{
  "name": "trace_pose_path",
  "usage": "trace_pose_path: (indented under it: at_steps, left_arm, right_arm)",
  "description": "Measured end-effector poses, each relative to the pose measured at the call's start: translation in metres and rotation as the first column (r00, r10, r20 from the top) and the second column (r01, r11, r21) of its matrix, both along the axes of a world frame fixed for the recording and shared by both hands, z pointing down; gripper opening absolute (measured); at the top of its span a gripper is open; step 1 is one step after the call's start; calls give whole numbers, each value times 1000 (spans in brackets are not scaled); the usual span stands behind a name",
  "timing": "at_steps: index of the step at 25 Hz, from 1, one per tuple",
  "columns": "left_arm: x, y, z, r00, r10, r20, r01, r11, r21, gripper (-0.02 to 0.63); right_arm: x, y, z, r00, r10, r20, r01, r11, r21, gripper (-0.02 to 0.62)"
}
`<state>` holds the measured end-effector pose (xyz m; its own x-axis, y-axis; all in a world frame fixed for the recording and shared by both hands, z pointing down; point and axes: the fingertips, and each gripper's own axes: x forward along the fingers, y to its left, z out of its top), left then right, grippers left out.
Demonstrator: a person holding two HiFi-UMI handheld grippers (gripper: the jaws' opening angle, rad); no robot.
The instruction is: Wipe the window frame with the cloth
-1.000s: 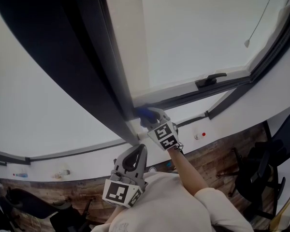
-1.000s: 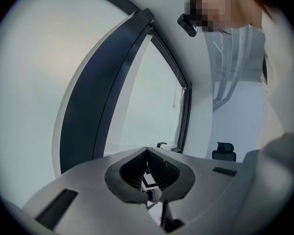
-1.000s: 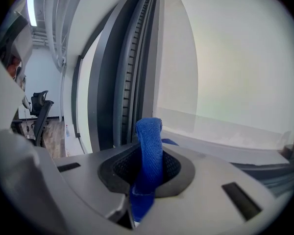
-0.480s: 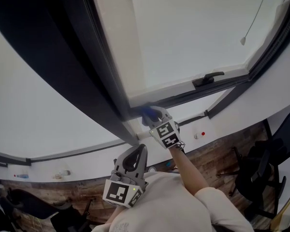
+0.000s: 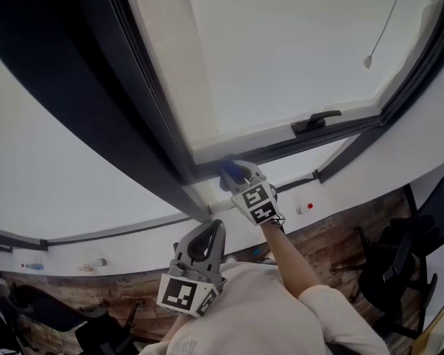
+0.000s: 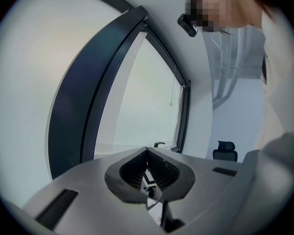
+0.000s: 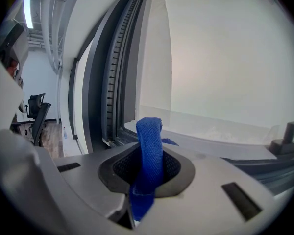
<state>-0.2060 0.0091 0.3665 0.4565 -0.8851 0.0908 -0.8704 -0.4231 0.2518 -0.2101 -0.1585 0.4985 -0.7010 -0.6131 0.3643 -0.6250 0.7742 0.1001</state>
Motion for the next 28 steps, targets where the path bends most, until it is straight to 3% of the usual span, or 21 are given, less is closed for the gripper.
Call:
trace_pose_path:
  at_steps: [28]
  left_arm:
    - [70,-22,-5,999,-37,6,37,999,1,9]
  right_arm:
    - [83,-31,-2,999,14,33,-14,1000,-27,60]
